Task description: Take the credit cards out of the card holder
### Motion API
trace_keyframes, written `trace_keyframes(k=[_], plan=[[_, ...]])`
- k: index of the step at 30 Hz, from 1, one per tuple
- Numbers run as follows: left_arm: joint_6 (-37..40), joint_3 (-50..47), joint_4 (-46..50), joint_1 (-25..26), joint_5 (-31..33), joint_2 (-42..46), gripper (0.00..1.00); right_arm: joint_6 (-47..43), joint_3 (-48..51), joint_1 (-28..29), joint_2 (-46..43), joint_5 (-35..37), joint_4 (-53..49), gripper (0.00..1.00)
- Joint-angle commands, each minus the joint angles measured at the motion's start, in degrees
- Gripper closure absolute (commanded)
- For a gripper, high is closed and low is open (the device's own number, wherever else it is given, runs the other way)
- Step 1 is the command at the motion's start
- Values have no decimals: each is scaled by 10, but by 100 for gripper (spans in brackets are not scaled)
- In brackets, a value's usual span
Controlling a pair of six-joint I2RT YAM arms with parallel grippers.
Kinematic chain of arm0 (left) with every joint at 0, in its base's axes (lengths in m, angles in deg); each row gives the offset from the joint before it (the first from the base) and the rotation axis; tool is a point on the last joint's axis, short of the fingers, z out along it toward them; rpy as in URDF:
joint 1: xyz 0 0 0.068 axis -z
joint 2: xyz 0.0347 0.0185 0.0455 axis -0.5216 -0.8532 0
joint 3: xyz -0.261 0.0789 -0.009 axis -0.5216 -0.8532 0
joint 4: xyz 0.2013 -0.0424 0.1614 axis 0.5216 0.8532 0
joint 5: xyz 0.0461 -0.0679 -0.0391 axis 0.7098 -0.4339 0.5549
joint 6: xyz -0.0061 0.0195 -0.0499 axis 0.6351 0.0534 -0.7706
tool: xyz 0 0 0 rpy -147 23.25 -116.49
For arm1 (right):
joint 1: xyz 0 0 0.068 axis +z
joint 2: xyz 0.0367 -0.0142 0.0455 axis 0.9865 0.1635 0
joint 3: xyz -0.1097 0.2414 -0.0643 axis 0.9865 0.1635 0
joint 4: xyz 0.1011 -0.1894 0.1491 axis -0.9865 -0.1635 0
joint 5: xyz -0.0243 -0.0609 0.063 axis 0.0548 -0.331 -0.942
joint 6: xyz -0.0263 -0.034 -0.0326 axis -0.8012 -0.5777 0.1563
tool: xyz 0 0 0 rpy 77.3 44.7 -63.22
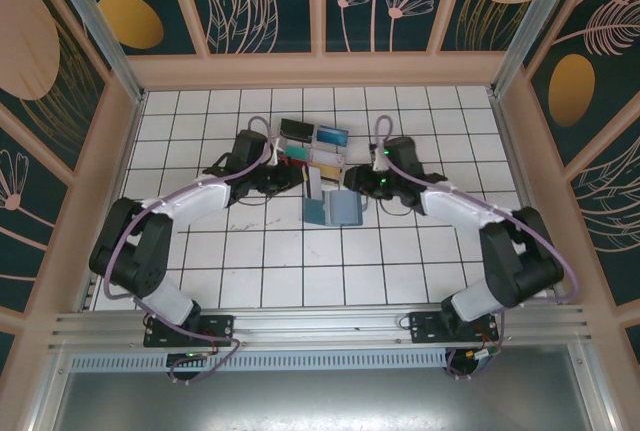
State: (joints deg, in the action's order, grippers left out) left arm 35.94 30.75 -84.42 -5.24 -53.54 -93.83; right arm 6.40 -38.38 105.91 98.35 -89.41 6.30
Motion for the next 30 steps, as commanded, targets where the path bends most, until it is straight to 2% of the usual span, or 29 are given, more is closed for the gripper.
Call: trace_keyframes(k=[1, 4, 9, 17, 23, 30], plan=[[-47, 18, -62, 0, 22, 34, 100, 72, 43, -35, -50, -118, 201, 48], [-114, -5, -146, 0, 24, 53, 100, 123, 49, -47, -59, -142, 282, 37], [-227, -35, -305, 0, 8, 67, 100, 230, 43, -51, -13, -195, 404, 33], [-275, -32, -361, 0, -9, 70, 100, 295, -4, -36, 38, -214, 472, 34], [-282, -31, -362, 0, -14, 71, 100, 344, -23, -28, 68, -232, 532, 41], [-282, -30, -360, 0, -9, 70, 100, 339, -37, -15, 76, -241, 516, 64]])
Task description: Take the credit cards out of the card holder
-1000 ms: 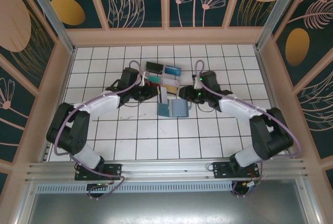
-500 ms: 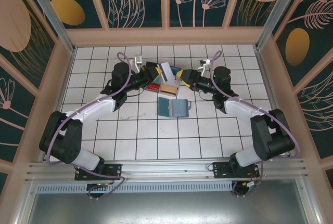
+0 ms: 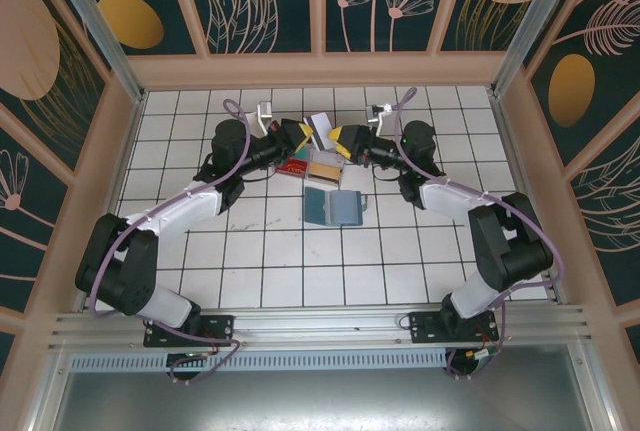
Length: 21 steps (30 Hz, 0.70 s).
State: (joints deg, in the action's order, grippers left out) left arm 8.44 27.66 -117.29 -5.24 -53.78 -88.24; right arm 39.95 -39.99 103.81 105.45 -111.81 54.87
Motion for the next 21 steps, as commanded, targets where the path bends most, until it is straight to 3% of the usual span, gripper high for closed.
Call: trace_keyframes(k=[1, 5, 7, 9, 12, 17, 21], plan=[[-6, 1, -29, 0, -7, 14, 100, 0, -24, 6, 4, -17, 25, 67], [5, 4, 5, -2, 2, 19, 100, -53, -50, 8, 2, -6, -63, 98], [33, 8, 77, -7, 31, 29, 78, -128, -80, 8, 0, 18, -173, 100], [80, 15, 175, -14, 81, 42, 42, -244, -123, 10, -2, 70, -311, 100], [145, 22, 294, -26, 157, 53, 17, -421, -187, 14, 8, 159, -466, 100], [176, -11, 359, -52, 219, 66, 1, -695, -277, 24, 59, 205, -606, 100], [182, -44, 357, -69, 221, 75, 1, -831, -334, 26, 105, 240, -665, 100]])
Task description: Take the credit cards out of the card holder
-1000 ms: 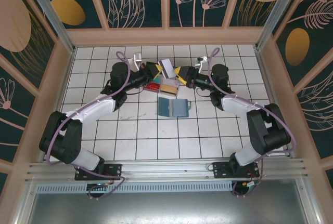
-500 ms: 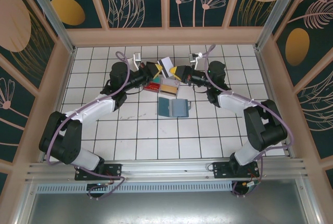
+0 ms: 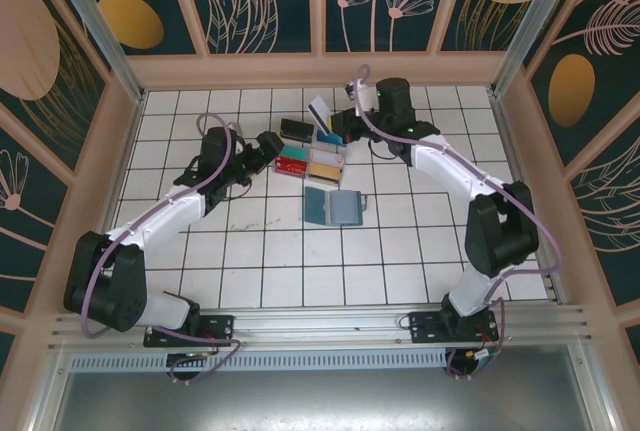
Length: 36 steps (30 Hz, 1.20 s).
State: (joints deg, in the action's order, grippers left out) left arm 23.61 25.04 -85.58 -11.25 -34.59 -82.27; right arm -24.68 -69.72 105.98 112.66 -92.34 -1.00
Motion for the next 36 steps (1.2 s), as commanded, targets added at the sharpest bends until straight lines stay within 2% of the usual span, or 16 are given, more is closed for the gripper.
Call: trace_keyframes(k=[1, 5, 11, 27, 36], plan=[[31, -22, 40, -11, 29, 16, 1, -216, -49, 4, 42, 41, -120, 100], [40, -32, 41, -13, 24, 16, 1, -351, -62, 11, 71, 30, -152, 100], [44, -40, 39, -13, 20, 13, 1, -411, -104, 13, 115, 60, -191, 100], [45, -43, 29, -13, 1, -4, 1, -468, -114, 12, 153, 48, -220, 100], [42, -43, 27, -13, -3, -9, 1, -421, -85, 11, 108, 52, -127, 100]])
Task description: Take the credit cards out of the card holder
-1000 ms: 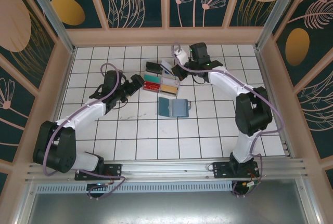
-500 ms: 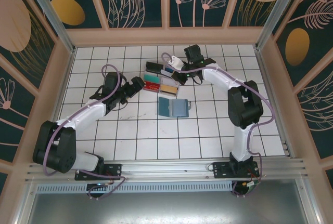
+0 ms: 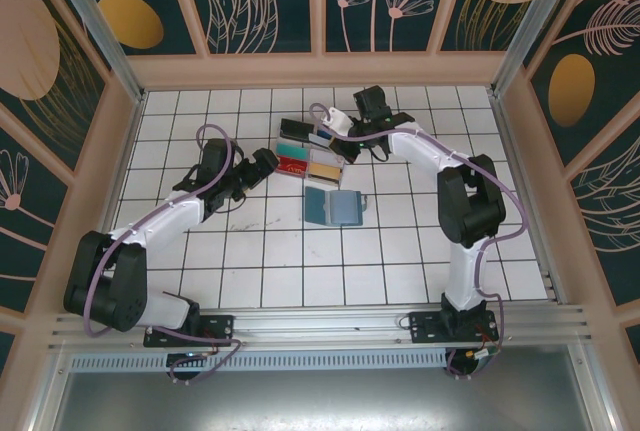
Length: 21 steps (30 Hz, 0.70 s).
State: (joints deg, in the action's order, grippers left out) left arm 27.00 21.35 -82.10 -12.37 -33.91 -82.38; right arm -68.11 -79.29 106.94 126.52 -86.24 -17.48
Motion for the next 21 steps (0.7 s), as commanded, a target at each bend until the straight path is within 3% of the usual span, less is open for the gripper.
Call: trace_keyframes(k=[1, 9, 21], plan=[[8, -6, -8, -2, -10, -9, 1, 15, 14, 2, -38, -14, 43, 100], [8, -9, -12, -2, -11, -9, 1, -19, 28, 7, -49, -56, -15, 100], [9, -10, -14, -3, -15, -13, 1, -28, 35, 12, -9, 13, -31, 100]])
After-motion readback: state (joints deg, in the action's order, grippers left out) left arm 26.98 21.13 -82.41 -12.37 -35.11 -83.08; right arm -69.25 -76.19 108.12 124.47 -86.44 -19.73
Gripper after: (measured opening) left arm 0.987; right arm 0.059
